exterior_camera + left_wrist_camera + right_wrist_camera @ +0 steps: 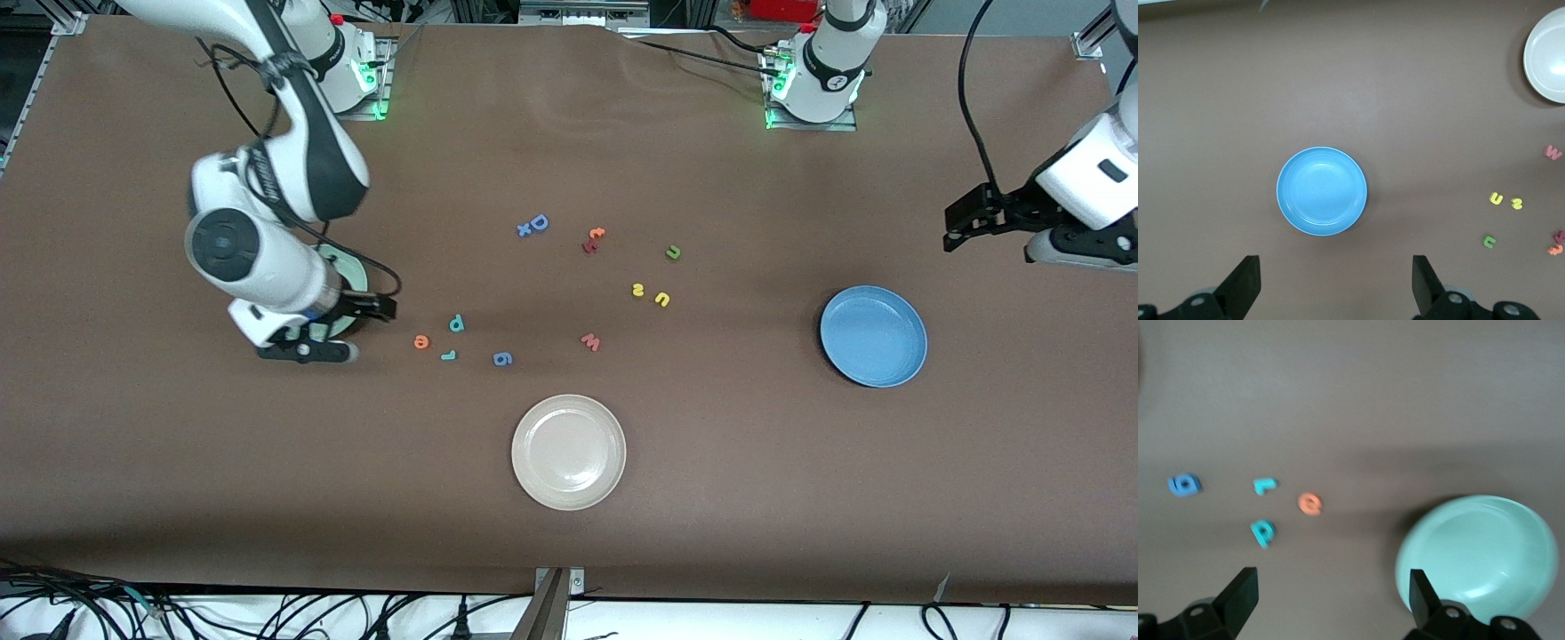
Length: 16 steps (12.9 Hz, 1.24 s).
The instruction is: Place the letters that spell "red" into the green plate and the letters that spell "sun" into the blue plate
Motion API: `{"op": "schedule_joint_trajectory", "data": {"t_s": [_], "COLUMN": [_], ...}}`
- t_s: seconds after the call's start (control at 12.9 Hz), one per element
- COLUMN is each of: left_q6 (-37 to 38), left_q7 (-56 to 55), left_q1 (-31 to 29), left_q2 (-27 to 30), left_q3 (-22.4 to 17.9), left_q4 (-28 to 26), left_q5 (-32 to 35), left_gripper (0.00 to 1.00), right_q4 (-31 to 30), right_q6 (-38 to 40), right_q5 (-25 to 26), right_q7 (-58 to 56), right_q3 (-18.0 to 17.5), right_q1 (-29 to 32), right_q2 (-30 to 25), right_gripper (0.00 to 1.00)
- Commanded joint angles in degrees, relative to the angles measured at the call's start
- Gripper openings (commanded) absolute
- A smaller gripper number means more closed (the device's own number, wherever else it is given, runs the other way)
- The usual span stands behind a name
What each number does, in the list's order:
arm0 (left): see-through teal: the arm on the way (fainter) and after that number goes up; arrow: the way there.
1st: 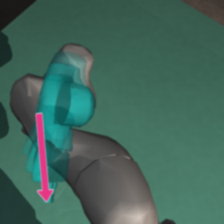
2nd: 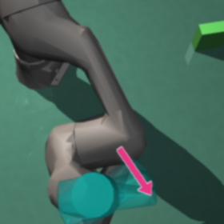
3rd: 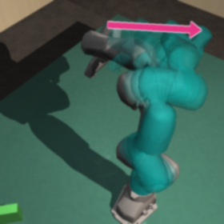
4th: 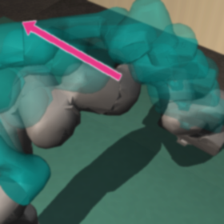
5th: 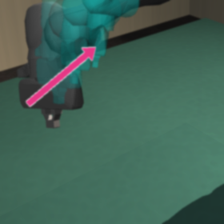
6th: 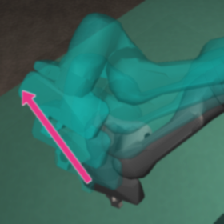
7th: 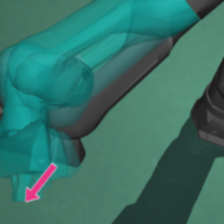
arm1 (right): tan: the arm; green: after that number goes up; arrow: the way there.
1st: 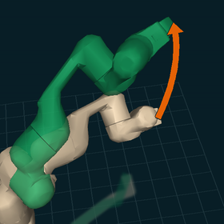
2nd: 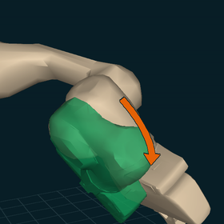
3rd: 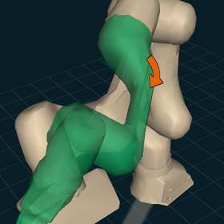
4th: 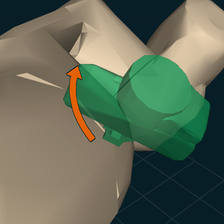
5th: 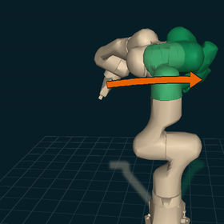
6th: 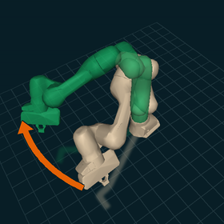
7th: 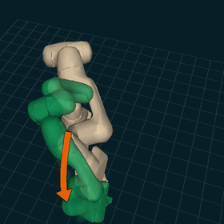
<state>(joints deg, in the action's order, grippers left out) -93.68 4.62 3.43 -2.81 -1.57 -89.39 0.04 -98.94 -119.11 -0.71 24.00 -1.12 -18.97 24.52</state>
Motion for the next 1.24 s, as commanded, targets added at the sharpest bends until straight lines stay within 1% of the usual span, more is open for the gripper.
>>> {"op": "schedule_joint_trajectory", "data": {"t_s": [0.0,0.08,0.15,0.39,0.46,0.54,0.62,0.7,0.77,0.85,0.93,1.08,1.16], "left_q6": [1.3,1.1,1.1,0.8,0.8,0.8,0.8,0.8,0.8,1.0,1.1,1.0,0.5], "left_q7": [-0.3,0.3,0.4,0.3,0.4,0.6,0.4,0.5,0.6,0.4,-0.6,0.6,-0.5], "left_q1": [-2.0,-1.8,-1.7,0.0,0.0,0.1,0.2,0.2,0.3,0.3,0.3,0.3,0.9], "left_q2": [-1.1,-1.6,-2.9,-3.1,-3.7,-4.0,-4.0,-4.1,-4.9,-7.2,-8.0,-10.2,-11.8], "left_q3": [-0.1,-0.1,0.1,0.6,0.8,1.2,2.8,3.3,3.6,5.3,6.6,7.1,7.5], "left_q4": [1.8,1.8,1.9,1.0,0.4,-1.0,-2.4,-3.3,-4.3,-4.8,-4.9,-4.7,-4.8], "left_q5": [-3.0,-2.9,-2.2,-2.1,-2.9,-2.9,-2.9,-2.9,-2.9,-2.9,-2.9,-3.0,-3.3], "left_gripper": [1.0,1.0,1.0,1.0,1.0,1.0,1.0,1.0,1.0,1.0,1.0,1.0,0.97], "right_q4": [-0.6,-0.7,-1.1,-5.4,-6.3,-7.0,-7.1,-7.1,-7.1,-7.1,-7.1,-7.3,-7.2], "right_q6": [-9.1,-12.0,-14.0,-16.2,-16.5,-17.7,-18.3,-18.4,-18.6,-18.8,-19.1,-20.0,-20.3], "right_q5": [-0.3,-0.1,0.0,0.0,-0.1,-0.1,-0.1,-0.1,-0.1,-0.1,-0.1,-0.1,-0.1], "right_q7": [9.6,12.4,12.6,12.9,12.9,13.9,15.2,15.2,15.2,15.3,15.3,15.3,15.3], "right_q3": [0.7,0.9,1.0,1.0,1.0,0.9,0.9,0.9,0.9,1.0,0.9,0.9,0.9], "right_q1": [-4.6,-6.8,-7.4,-7.6,-7.6,-7.8,-8.7,-9.3,-9.4,-9.4,-9.4,-9.7,-9.9], "right_q2": [4.8,6.8,8.1,8.5,8.5,8.6,9.0,9.1,9.2,9.3,9.8,10.6,10.8], "right_gripper": [1.0,1.0,0.99,0.99,0.92,0.8,0.72,0.64,0.6,0.57,0.57,0.57,0.57]}}
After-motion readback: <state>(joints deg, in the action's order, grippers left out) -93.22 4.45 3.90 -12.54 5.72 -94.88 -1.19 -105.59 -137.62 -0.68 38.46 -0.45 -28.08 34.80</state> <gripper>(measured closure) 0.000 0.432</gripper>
